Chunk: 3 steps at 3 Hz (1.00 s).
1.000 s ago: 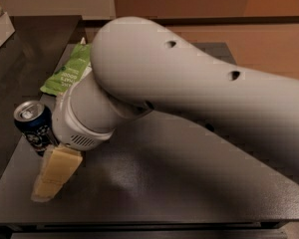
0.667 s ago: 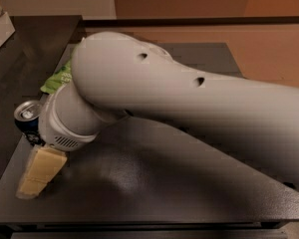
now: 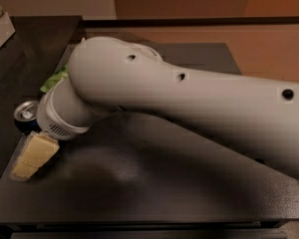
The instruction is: Pick pepsi can
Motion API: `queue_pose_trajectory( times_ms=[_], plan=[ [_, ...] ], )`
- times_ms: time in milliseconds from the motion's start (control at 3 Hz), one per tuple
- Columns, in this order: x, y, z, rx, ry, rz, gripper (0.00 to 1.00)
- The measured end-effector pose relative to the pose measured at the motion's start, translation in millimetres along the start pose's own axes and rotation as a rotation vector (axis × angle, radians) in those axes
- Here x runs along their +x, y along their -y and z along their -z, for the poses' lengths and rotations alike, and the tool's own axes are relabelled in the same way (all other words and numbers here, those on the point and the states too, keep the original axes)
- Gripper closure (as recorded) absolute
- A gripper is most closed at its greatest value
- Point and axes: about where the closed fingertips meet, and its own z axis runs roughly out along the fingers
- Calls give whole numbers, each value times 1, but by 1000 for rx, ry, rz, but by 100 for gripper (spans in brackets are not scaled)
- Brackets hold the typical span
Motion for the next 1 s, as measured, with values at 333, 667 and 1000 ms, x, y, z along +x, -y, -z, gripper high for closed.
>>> queue_pose_trajectory(
  times_ms=[333, 667, 1000],
  plan=[
    [-2, 10, 2, 8, 22, -37, 18],
    [-2, 13, 5, 1, 36, -52, 42],
    [-4, 15, 9, -7, 48, -55, 65]
  ],
)
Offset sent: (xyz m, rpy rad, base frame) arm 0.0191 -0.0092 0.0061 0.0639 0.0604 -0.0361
